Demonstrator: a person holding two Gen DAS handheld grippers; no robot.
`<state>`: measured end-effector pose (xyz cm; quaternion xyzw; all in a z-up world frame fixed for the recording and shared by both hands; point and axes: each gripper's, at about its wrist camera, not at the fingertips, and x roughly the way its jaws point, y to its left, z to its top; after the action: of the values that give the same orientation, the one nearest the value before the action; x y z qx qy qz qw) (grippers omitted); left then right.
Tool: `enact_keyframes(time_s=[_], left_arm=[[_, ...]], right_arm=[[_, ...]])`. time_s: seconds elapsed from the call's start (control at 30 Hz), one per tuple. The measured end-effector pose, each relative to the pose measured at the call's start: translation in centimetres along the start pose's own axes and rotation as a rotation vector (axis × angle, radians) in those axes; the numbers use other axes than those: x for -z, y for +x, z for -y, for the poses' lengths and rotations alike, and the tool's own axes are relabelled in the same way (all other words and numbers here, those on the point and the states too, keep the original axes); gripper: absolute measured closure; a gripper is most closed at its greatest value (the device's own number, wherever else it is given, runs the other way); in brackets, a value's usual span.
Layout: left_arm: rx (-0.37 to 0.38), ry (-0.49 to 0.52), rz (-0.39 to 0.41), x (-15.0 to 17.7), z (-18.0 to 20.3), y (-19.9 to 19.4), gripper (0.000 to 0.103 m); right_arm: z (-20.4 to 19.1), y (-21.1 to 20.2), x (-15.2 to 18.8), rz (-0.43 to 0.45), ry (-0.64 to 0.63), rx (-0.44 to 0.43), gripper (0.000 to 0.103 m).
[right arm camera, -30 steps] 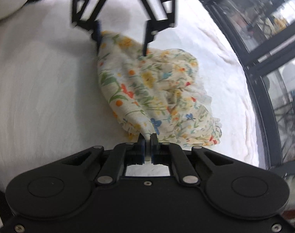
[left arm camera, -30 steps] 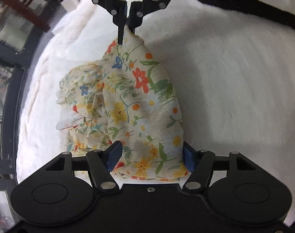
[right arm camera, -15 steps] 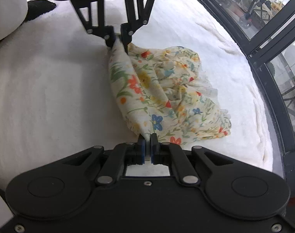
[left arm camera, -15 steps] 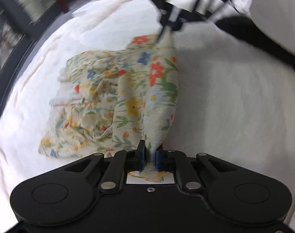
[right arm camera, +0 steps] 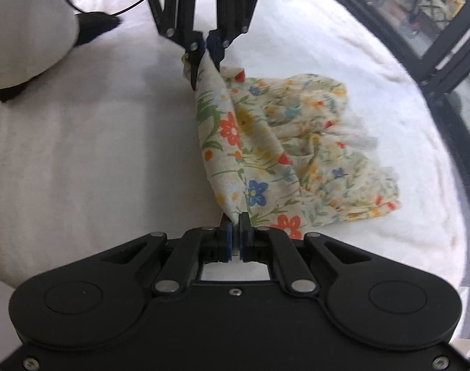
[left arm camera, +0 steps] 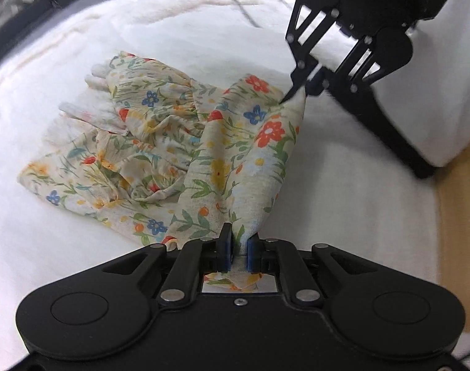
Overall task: Fold clothes
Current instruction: 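Lift the side edge and fold it over the dress with both grippers, then lay the fold down and press the bundle flat with both grippers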
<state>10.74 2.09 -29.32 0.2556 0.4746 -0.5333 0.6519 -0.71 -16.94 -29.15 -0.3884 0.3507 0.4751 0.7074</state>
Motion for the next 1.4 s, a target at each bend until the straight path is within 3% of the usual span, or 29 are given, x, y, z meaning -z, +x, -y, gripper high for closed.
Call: enact_keyframes(time_s=[0.07,0.17,0.2,0.3,0.4,0.5,0.7,0.77,0.8,0.83,0.87,1.03,1.07,1.1,1.13,1.17,1.23,1.33,1.4], left_arm=[[0.067,-0.027,-0.013,0.3,0.6,-0.2,0.094],[0.191,-0.034,-0.066,0.5,1.9,-0.6,0.094],[0.221,-0.019,-0.081,0.4,2.3,-0.9,0.094],[0.216,-0.025,-0.097,-0.1,1.0,-1.3,0.094],[0.197,-0.045,-0.102,-0.8,-1.7,-1.8,0.094],[0.149,-0.043,-0.084,-1.7,-3.7,-2.2,0.094],[-0.001,-0.026,-0.099,-3.9,-7.5,-0.8,0.092],[-0.044,-0.024,-0.115,-4.2,-7.8,-0.1,0.082],[-0.080,-0.025,-0.119,-4.3,-8.0,0.2,0.076],[-0.106,-0.024,-0.113,-4.2,-8.1,0.3,0.075],[-0.126,-0.016,-0.096,-4.1,-8.1,0.1,0.075],[-0.434,-0.083,0.085,-3.9,-8.8,-4.3,0.071],[-0.438,-0.095,0.099,-4.0,-8.5,-4.7,0.071],[-0.421,-0.103,0.124,-3.9,-7.6,-6.0,0.071],[-0.377,-0.083,0.135,-3.7,-6.1,-6.7,0.068],[-0.344,-0.047,0.134,-3.7,-4.7,-6.6,0.064],[-0.265,0.097,0.114,-3.7,-0.4,-5.2,0.040],[-0.240,0.297,0.033,-3.0,3.5,0.0,0.039],[-0.252,0.259,-0.022,-2.1,2.3,2.5,0.039]], right_arm=[[-0.8,-0.5,0.3,-0.010,0.011,-0.081,0.098],[-1.0,-1.5,0.6,-0.051,0.092,-0.305,0.098],[-0.8,-1.6,0.6,-0.054,0.105,-0.330,0.098],[1.1,-2.1,0.7,-0.044,0.200,-0.451,0.098],[4.1,-1.8,0.9,-0.028,0.288,-0.464,0.098],[8.3,-1.4,1.3,0.002,0.398,-0.450,0.098],[12.3,0.6,0.9,-0.014,0.454,-0.353,0.098],[13.1,1.9,0.9,-0.019,0.472,-0.275,0.096],[13.8,3.0,1.0,-0.029,0.515,-0.203,0.092],[14.0,3.3,1.0,-0.033,0.525,-0.182,0.079],[14.3,3.5,1.1,-0.036,0.535,-0.161,0.074],[14.7,1.7,1.5,-0.013,0.536,0.019,0.067],[14.4,1.3,1.4,-0.011,0.525,0.042,0.067],[13.3,-0.2,1.2,-0.001,0.460,0.121,0.067],[12.3,-1.1,1.0,0.016,0.407,0.147,0.067],[12.1,-1.4,0.9,0.020,0.397,0.150,0.067],[9.0,-2.9,0.2,0.047,0.272,0.127,0.067],[4.5,-2.1,-0.7,0.060,0.114,0.071,0.067],[2.2,-0.2,-1.2,0.043,0.030,0.067,0.067]])
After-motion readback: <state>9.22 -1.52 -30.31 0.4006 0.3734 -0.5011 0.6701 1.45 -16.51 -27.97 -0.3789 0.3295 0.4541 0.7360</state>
